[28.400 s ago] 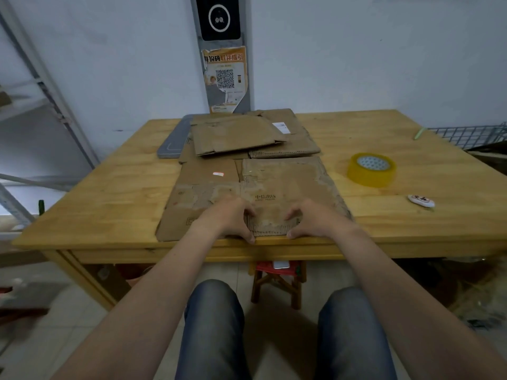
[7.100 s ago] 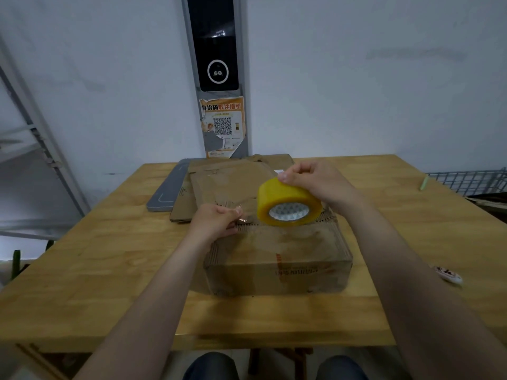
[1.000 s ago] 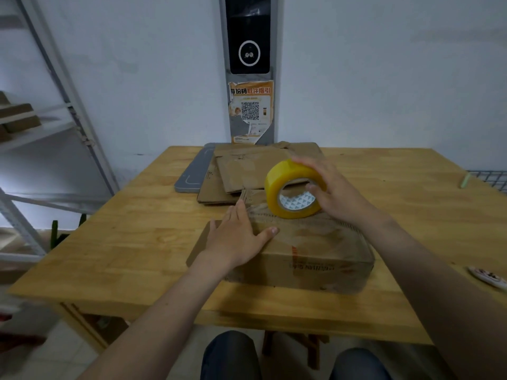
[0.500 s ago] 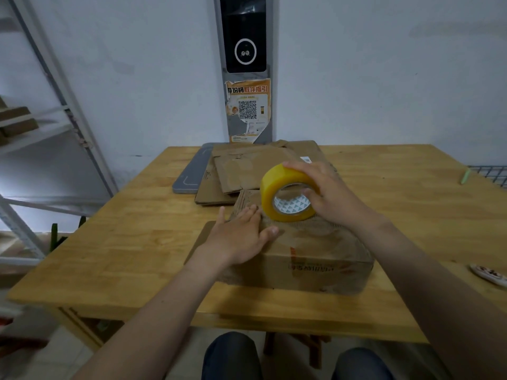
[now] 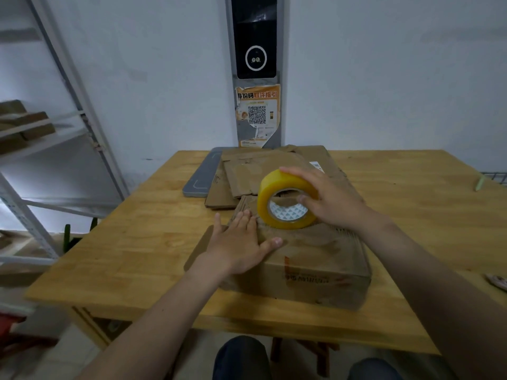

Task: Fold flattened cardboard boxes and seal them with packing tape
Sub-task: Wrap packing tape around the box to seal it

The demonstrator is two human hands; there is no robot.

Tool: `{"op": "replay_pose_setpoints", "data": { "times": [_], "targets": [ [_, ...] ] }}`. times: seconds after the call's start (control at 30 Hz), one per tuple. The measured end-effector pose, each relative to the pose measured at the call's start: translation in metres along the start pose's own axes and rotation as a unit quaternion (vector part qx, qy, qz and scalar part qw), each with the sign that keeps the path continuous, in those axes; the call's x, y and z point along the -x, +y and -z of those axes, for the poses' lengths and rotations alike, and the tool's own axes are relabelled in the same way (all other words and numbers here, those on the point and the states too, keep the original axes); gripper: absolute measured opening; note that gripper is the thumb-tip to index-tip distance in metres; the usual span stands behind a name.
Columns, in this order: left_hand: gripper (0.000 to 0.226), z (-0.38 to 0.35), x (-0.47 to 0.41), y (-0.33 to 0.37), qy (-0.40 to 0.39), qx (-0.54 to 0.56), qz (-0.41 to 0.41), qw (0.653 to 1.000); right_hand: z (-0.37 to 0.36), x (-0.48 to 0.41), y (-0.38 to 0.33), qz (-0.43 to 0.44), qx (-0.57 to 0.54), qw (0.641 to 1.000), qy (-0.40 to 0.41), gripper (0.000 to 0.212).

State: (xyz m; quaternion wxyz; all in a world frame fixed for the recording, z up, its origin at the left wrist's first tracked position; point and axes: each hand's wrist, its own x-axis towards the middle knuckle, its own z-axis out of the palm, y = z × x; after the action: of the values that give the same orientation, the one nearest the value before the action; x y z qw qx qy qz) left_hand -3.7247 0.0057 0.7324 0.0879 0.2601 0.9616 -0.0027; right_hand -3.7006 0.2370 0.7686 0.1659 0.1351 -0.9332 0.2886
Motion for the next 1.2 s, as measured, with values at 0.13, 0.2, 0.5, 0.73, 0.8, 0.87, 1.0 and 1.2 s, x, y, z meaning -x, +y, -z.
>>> {"op": "replay_pose_setpoints", "data": {
  "times": [0.13,0.2,0.5,0.73,0.8,0.87,1.0,1.2],
  "targets": [
    [0.112,0.000,0.003,0.004,-0.005,0.001,0.006,1.000,0.003,-0.002,-0.006,-0.004,0.030,0.999,-0.021,0.079],
    [0.116,-0.001,0.003,0.006,-0.002,-0.014,0.009,1.000,0.008,-0.005,-0.010,-0.002,0.039,0.998,-0.043,0.081],
    [0.129,0.002,0.002,0.006,-0.022,-0.004,0.014,1.000,0.064,0.020,-0.012,-0.058,0.175,0.982,-0.033,0.064],
    [0.133,0.004,0.003,0.015,-0.024,-0.012,0.020,0.999,0.087,0.051,-0.018,-0.064,0.255,0.962,-0.068,0.057],
    [0.135,0.005,0.002,0.018,-0.023,-0.023,0.024,0.999,0.085,0.050,-0.010,-0.064,0.208,0.974,-0.066,0.060],
    [0.134,0.005,0.001,0.018,-0.018,-0.022,0.016,0.999,0.079,0.055,0.004,-0.068,0.092,0.993,-0.029,0.068],
    [0.117,0.008,0.002,0.019,-0.022,0.001,0.006,1.000,0.058,0.076,0.033,-0.062,-0.020,0.995,0.081,0.077],
    [0.102,0.015,-0.004,0.047,-0.069,-0.017,0.015,0.997,0.045,0.072,0.040,-0.052,-0.043,0.993,0.092,0.079]
  ]
}}
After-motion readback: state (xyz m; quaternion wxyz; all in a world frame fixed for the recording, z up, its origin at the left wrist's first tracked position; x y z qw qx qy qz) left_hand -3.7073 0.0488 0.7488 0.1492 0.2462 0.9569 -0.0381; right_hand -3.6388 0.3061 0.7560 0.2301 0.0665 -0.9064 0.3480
